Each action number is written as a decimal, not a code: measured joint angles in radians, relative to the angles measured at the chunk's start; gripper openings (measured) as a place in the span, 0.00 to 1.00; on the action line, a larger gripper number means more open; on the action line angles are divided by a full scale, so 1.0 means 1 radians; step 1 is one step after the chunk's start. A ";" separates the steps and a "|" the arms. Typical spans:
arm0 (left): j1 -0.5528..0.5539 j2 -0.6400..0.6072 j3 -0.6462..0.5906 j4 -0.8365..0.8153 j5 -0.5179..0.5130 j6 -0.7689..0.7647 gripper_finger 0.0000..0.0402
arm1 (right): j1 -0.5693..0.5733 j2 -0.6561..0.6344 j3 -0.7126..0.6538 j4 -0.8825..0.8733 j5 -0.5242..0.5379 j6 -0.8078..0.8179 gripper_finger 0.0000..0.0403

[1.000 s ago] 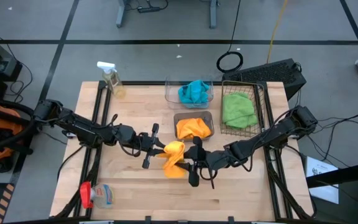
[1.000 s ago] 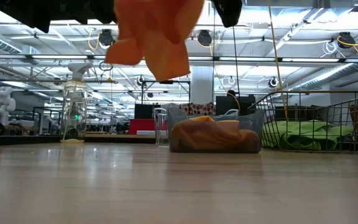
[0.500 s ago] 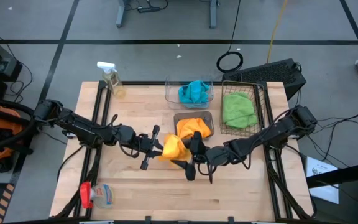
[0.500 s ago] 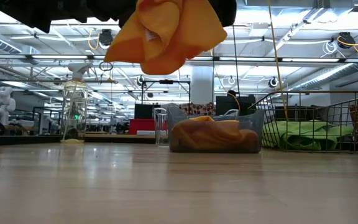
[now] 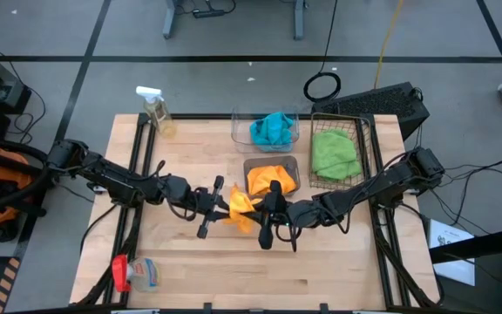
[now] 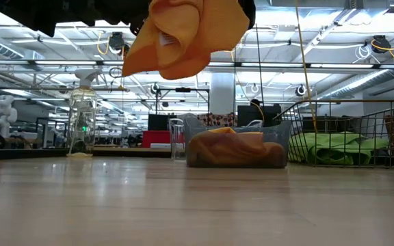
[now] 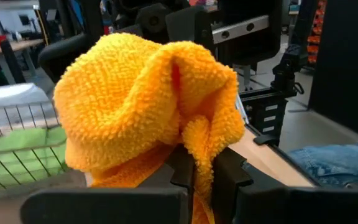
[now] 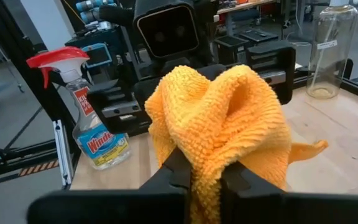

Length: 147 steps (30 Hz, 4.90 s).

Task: Sort microfiber towel by color & place in baskets
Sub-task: Put the orange towel into the black bin

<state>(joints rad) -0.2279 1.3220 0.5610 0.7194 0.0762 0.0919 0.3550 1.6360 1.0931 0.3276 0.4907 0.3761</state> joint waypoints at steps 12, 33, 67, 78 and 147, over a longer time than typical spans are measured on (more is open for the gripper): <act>0.000 -0.014 0.000 -0.110 -0.095 -0.111 0.54 | 0.000 -0.061 0.000 -0.165 0.009 0.003 0.01; 0.033 -0.322 -0.131 -0.399 -0.412 -0.158 0.72 | -0.091 -0.258 0.001 -0.684 0.031 0.100 0.01; 0.053 -0.344 -0.155 -0.390 -0.411 -0.163 0.72 | -0.402 0.091 0.000 -0.578 -0.195 -0.116 0.03; 0.053 -0.344 -0.155 -0.393 -0.411 -0.162 0.72 | -0.432 0.197 0.001 -0.573 -0.205 0.085 0.04; 0.053 -0.343 -0.154 -0.399 -0.395 -0.164 0.72 | -0.397 -0.072 0.277 -1.121 -0.153 -0.023 0.86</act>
<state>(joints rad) -0.1753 0.9787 0.4065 0.3203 -0.3191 -0.0719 -0.0422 1.5642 1.3702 -0.7930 0.3382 0.3529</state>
